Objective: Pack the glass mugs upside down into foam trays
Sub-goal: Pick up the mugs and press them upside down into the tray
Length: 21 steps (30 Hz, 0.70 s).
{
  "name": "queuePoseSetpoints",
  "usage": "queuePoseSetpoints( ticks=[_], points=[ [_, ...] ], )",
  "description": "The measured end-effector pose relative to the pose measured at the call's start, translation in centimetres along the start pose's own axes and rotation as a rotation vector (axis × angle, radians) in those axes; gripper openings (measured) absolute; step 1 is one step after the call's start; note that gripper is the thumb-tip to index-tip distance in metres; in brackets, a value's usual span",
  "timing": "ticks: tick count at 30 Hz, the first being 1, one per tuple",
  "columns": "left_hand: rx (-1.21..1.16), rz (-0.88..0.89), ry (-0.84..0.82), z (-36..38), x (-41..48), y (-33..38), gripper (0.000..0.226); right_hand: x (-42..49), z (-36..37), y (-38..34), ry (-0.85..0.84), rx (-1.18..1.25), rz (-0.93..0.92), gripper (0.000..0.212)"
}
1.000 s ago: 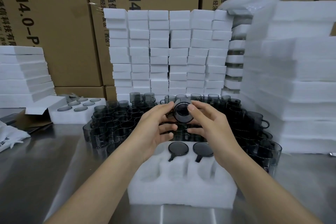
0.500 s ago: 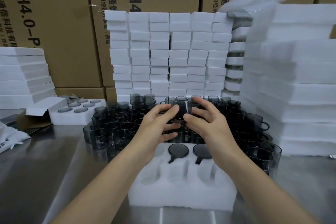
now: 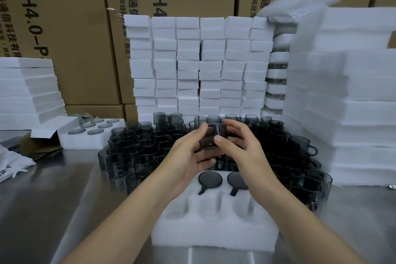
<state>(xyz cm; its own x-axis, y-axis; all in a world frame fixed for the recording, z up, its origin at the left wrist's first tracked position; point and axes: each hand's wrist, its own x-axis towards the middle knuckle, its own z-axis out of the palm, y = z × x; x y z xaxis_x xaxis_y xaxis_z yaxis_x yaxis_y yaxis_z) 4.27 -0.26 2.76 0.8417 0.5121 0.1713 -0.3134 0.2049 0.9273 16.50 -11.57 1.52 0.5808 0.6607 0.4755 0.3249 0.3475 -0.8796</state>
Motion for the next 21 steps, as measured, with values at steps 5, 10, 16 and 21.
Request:
queuePoseSetpoints(
  ticks=[5, 10, 16, 21],
  points=[
    [-0.076, -0.043, 0.020, 0.02, 0.11, -0.05, 0.045, 0.06, -0.03, -0.22, 0.035, 0.048, -0.019, 0.049],
    [-0.020, 0.021, 0.040, -0.31, 0.23, -0.08, 0.039, 0.06, 0.09, 0.08, 0.089, -0.016, -0.087, 0.055],
    [-0.103, -0.048, 0.050, -0.23, 0.41, -0.09, 0.041, -0.16, -0.12, -0.63, -0.125, -0.072, -0.116, 0.068],
    [0.036, -0.099, 0.049, -0.36, 0.45, -0.40, 0.049, -0.53, 0.39, -0.69, -0.091, -0.174, -0.189, 0.065]
  ],
)
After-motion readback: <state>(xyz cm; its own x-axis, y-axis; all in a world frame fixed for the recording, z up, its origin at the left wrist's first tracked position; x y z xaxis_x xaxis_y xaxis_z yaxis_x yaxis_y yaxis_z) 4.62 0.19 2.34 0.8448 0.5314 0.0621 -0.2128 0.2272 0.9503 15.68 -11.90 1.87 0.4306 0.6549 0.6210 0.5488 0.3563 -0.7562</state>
